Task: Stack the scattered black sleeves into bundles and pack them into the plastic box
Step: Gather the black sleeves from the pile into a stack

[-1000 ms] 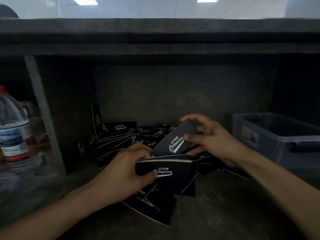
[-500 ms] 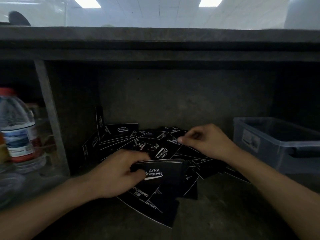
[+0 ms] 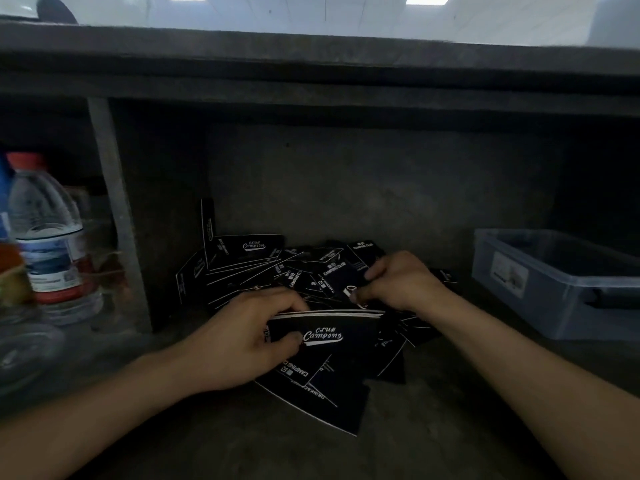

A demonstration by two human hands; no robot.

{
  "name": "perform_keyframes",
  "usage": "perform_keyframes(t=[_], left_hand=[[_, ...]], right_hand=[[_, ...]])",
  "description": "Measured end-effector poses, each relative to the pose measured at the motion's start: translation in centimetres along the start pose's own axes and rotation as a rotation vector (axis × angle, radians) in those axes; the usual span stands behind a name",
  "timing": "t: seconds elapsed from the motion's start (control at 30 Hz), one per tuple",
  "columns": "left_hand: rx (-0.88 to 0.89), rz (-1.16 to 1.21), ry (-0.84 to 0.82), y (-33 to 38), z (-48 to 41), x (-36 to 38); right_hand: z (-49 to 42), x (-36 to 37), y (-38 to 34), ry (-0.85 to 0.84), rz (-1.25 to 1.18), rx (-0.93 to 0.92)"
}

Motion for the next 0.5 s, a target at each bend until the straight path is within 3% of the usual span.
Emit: perform_keyframes(t=[0.17, 0.27, 0.4, 0.47, 0.5], left_hand=[[-0.078, -0.038, 0.015, -0.7, 0.2, 0.2], [-0.157, -0.022, 0.034, -1.3, 0.4, 0.2], [-0.152, 0.075, 0.013, -1.0, 0.4, 0.7], [-0.128, 0.128, -0.02, -0.8, 0.4, 0.8], [-0.119, 0.152, -0.027, -0.6, 0.4, 0.8]], right_hand=[[0.5, -1.9, -0.8, -0.046, -0.449, -0.088], [2.2, -3.0, -2.1, -0.248, -0.381, -0.244], [4.0, 0.4, -0.9, -0.532, -0.243, -0.246], [3.3, 0.1, -0.9, -0.536, -0.35, -0.201], [2.2, -1.0, -0.6, -0.433, -0.457, -0.184]])
Point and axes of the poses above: each hand's wrist, its own z-axis away from the middle knuckle, its own x-axis out of the palm, y = z × x, the point moved 7 cm from there along -z, towards the middle knuckle, and after that the axes turned 11 degrees about -z, right-handed, at the moved point
